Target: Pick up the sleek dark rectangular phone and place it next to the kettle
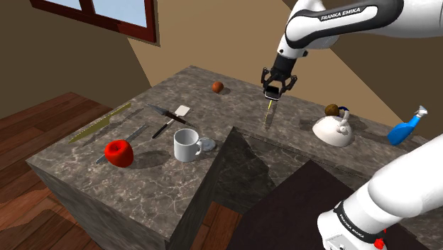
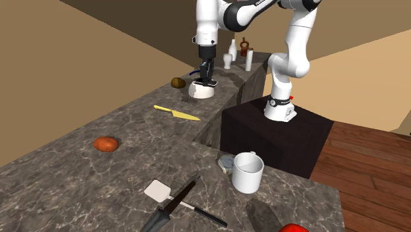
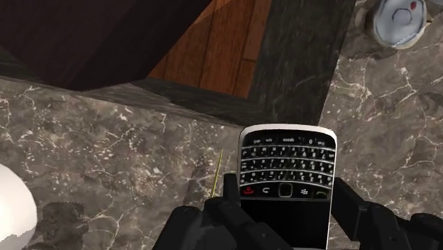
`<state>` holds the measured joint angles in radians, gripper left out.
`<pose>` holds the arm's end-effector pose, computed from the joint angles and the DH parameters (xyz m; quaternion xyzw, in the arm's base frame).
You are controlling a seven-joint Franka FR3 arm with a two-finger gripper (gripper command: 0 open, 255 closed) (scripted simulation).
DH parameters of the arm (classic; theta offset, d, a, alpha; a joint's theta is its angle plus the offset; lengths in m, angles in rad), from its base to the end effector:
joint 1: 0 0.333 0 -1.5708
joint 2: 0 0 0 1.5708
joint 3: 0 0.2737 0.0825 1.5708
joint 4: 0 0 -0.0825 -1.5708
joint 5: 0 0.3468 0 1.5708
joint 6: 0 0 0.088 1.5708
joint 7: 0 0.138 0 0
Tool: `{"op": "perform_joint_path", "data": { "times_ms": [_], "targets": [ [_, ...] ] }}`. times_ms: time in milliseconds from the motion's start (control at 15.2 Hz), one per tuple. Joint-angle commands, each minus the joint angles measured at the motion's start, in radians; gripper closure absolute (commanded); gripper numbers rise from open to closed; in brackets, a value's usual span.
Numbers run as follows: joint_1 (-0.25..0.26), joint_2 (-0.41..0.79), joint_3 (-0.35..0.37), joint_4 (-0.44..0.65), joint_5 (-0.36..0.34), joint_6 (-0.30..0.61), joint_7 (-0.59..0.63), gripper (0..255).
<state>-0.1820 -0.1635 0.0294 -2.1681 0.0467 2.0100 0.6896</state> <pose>0.4701 -0.0680 0.4081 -0.9083 0.4179 0.0024 0.0188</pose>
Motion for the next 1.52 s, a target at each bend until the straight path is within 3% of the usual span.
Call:
{"op": "perform_joint_path", "data": {
  "times_ms": [0, 726, 1452],
  "targets": [
    [-0.021, -0.031, -0.028, -0.030, -0.004, -0.003, -0.049, 255],
    [-0.139, -0.128, -0.196, -0.121, -0.057, -0.015, -0.305, 255],
    [-0.253, -0.097, -0.380, -0.075, -0.106, -0.030, -0.578, 255]
  ]
}}
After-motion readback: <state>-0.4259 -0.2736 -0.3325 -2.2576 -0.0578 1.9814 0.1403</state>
